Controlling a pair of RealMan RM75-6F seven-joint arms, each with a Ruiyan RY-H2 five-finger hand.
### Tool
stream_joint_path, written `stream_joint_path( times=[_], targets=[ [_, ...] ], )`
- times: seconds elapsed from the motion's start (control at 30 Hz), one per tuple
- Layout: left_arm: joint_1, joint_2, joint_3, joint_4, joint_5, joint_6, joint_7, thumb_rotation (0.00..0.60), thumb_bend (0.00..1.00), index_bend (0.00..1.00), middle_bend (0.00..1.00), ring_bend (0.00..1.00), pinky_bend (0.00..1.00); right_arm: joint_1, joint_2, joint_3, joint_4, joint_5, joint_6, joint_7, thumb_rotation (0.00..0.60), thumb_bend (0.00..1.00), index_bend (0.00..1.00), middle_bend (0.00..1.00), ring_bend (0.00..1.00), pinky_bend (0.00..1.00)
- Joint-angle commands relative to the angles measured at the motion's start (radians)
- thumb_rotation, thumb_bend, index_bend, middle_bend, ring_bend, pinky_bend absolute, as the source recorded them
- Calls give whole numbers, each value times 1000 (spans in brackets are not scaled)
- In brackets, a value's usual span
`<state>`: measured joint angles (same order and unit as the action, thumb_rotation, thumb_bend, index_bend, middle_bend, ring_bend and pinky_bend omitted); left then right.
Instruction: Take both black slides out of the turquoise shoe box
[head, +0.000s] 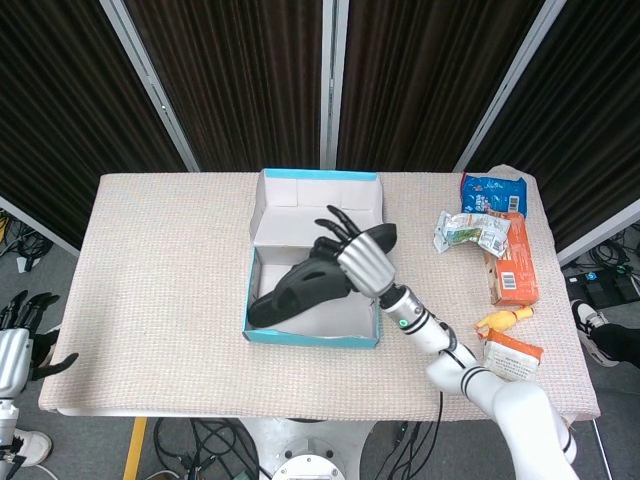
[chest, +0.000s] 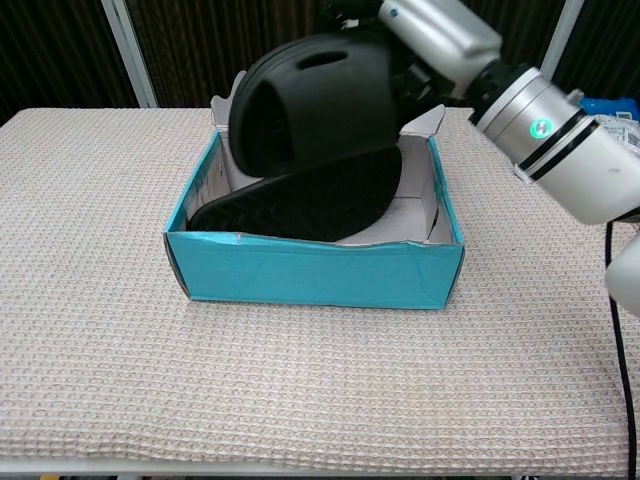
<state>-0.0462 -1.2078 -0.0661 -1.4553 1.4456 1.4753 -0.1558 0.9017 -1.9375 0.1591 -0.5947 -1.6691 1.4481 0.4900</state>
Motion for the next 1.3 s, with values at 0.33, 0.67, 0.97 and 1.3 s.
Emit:
stream_joint_path(
  times=[0.33, 0.67, 0.97, 1.3],
  targets=[
    [-19, 3, -3, -12, 12, -8, 16, 600, 32, 180, 145, 35, 126, -272, 321, -29, -262, 174, -66, 76, 600, 629, 579, 448, 155, 17],
    [-22, 14, -1, -44, 14, -4, 41, 600, 32, 180, 145, 35, 126, -270, 337, -80, -184, 193, -288, 122, 600, 372, 320, 256, 12, 0],
    [-18, 17, 2, -44, 7, -2, 44, 600, 32, 180, 145, 35, 126, -246, 411, -59, -268, 265, -449, -142, 600, 15, 0, 2, 0, 0],
    [-102, 57, -32, -49, 67, -40, 43, 600, 32, 180, 145, 35, 126, -325, 701, -30, -667, 360, -435, -364, 600, 0, 0, 0, 0, 0]
  ],
)
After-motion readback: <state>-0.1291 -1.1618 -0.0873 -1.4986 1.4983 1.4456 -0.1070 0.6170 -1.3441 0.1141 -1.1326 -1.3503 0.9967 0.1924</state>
